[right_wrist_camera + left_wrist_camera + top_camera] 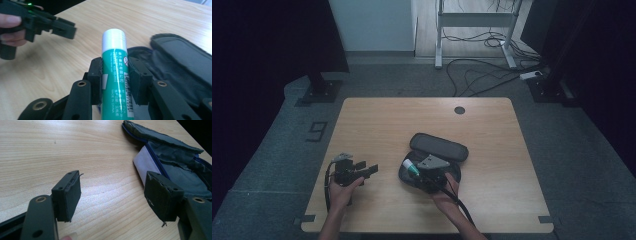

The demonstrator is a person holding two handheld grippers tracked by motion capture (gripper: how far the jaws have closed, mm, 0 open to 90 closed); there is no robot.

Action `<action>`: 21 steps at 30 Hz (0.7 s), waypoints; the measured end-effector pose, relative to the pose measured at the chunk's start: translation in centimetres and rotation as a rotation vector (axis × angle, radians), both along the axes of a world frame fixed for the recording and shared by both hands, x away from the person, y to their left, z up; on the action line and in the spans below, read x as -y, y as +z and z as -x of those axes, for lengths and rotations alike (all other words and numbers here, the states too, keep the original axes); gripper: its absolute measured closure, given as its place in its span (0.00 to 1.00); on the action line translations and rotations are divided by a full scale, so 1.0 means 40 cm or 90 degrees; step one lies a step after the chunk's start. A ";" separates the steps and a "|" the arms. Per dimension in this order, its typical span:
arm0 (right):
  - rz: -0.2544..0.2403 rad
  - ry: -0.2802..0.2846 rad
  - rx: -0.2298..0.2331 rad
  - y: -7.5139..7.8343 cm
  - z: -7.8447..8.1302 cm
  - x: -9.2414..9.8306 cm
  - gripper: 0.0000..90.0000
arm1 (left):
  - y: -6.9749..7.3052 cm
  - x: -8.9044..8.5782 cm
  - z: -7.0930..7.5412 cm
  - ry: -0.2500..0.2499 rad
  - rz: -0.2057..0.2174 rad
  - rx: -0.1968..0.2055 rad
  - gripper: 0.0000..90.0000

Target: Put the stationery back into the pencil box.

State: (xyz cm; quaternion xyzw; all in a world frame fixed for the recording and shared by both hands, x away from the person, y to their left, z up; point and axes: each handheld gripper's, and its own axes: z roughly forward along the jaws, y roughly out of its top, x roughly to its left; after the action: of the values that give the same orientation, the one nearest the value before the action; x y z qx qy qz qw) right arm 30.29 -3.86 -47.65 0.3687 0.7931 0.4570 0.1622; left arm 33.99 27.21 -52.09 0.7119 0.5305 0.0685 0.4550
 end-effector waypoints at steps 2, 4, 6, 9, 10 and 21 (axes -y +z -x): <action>0.000 -0.004 0.000 0.000 -0.004 0.006 0.72 | -0.001 0.000 0.000 0.000 0.000 0.000 0.33; 0.000 -0.013 -0.001 0.000 -0.013 0.018 0.72 | -0.001 0.000 0.000 0.001 0.000 -0.001 0.33; 0.002 -0.022 -0.005 -0.003 -0.025 0.033 0.72 | -0.001 0.000 0.000 0.001 -0.001 -0.002 0.33; 0.003 -0.027 -0.008 -0.008 -0.032 0.041 0.72 | -0.001 0.000 0.000 0.001 0.000 -0.001 0.33; 0.004 -0.029 -0.010 -0.010 -0.035 0.043 0.72 | -0.002 -0.001 0.000 0.000 0.000 -0.002 0.33; 0.015 -0.053 -0.031 -0.040 -0.065 0.069 0.72 | -0.004 -0.005 -0.001 0.002 0.003 -0.006 0.33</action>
State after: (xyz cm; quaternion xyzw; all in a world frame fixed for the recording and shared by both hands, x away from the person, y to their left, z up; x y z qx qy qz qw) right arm 32.90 -6.63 -49.24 0.4104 0.7858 0.4318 0.1663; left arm 34.02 27.40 -52.26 0.7104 0.5338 0.0649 0.4540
